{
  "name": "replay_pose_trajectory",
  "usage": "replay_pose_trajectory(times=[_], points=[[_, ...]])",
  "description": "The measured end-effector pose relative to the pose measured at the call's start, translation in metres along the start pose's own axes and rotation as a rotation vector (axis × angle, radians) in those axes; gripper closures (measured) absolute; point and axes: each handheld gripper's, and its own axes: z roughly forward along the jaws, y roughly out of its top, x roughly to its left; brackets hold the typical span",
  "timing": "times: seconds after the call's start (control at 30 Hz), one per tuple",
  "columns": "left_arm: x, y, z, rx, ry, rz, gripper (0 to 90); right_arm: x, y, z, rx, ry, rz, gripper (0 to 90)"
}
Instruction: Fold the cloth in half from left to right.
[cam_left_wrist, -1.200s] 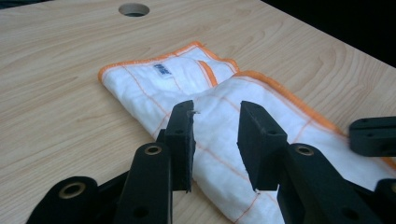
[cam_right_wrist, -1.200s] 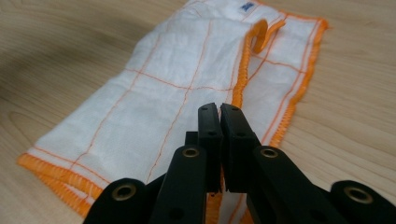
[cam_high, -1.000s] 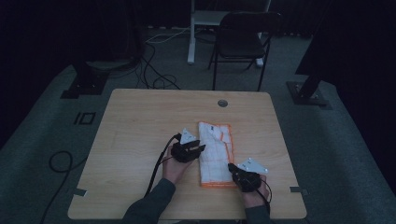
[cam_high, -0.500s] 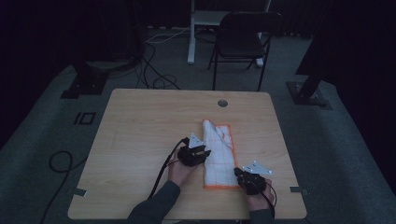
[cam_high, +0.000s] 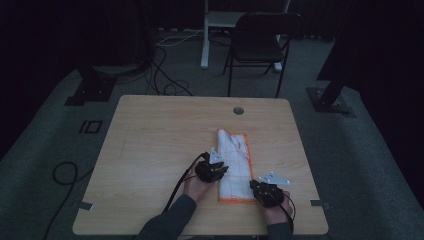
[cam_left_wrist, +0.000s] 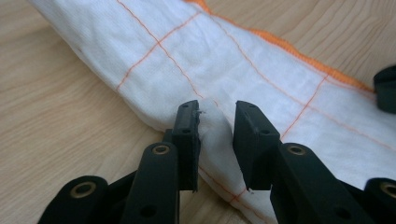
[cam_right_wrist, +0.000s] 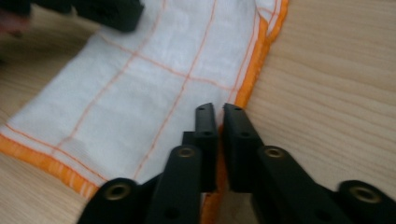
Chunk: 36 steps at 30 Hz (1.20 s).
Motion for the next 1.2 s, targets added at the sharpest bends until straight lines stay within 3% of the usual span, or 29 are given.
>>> replay_pose_trajectory(times=[0.27, 0.67, 0.87, 1.03, 1.2], points=[[-0.001, -0.001, 0.001, 0.005, -0.001, 0.004, 72.1, -0.002, 0.016, 0.001, -0.074, 0.005, -0.011, 78.0], [-0.001, -0.001, 0.001, 0.0, -0.003, 0.007, 72.1, -0.013, 0.061, 0.025, -0.188, -0.022, -0.04, 80.9], [-0.001, -0.001, 0.001, -0.005, -0.001, 0.011, 72.0, -0.022, 0.079, 0.038, -0.206, -0.05, -0.041, 84.9], [-0.001, -0.002, 0.0, -0.001, 0.0, 0.018, 72.0, -0.03, 0.089, 0.052, -0.199, -0.049, -0.025, 86.5], [-0.002, -0.002, 0.001, -0.005, 0.003, 0.012, 72.0, -0.033, 0.099, 0.07, -0.179, -0.041, -0.039, 86.4]])
